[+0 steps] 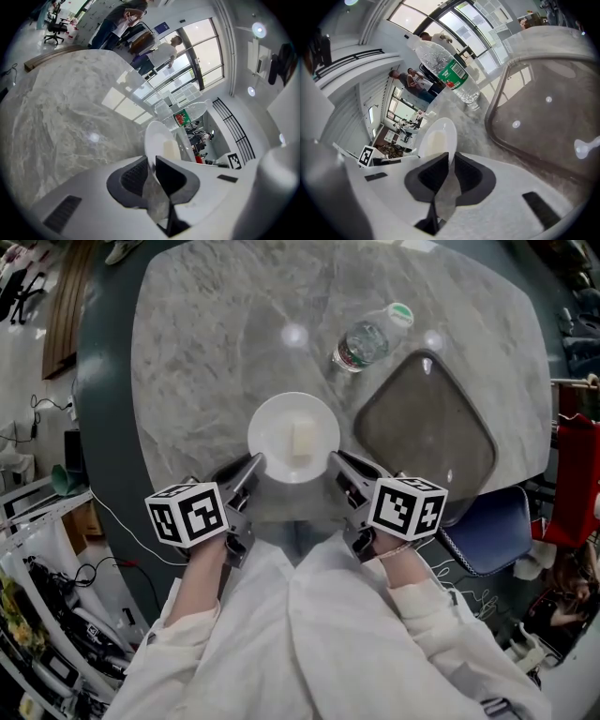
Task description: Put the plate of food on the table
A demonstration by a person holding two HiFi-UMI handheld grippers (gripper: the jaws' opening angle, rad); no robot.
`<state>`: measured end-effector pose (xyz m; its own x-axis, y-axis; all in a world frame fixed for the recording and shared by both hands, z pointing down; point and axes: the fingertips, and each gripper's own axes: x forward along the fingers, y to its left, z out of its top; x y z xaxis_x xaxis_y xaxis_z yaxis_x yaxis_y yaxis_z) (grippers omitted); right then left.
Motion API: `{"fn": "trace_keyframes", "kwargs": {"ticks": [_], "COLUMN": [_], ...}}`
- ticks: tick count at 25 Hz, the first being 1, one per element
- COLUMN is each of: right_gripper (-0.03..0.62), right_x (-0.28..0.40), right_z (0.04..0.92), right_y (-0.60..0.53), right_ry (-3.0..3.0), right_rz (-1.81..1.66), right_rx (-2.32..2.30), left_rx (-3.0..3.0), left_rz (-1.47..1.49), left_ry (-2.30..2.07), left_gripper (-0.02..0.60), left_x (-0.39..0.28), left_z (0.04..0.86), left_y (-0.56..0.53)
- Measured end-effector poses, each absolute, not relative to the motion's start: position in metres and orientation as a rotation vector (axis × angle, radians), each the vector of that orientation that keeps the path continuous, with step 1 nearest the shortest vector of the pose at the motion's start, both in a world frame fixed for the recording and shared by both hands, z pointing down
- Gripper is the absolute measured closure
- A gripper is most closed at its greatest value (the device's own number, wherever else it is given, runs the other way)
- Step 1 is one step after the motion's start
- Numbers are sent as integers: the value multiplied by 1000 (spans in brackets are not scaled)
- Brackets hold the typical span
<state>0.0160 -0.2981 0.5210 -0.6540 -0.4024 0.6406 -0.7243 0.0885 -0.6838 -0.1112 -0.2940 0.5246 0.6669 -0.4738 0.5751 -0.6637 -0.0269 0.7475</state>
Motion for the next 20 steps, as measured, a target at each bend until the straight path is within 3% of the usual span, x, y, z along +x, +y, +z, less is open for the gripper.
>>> {"fn": "trace_keyframes", "kwargs": {"ticks": [20], "right_gripper": [579], "right_x": [21], "right_z": [549], "right_y": [-297], "right_ry": [-1945], "right_rz": [1509], "right_rx": [1128], "left_rx": [1692], "left_rz": [420], "left_ry": [-925], "left_gripper": [520], "left_x": [-103], "left_z": [549], "left_y": [-297]}}
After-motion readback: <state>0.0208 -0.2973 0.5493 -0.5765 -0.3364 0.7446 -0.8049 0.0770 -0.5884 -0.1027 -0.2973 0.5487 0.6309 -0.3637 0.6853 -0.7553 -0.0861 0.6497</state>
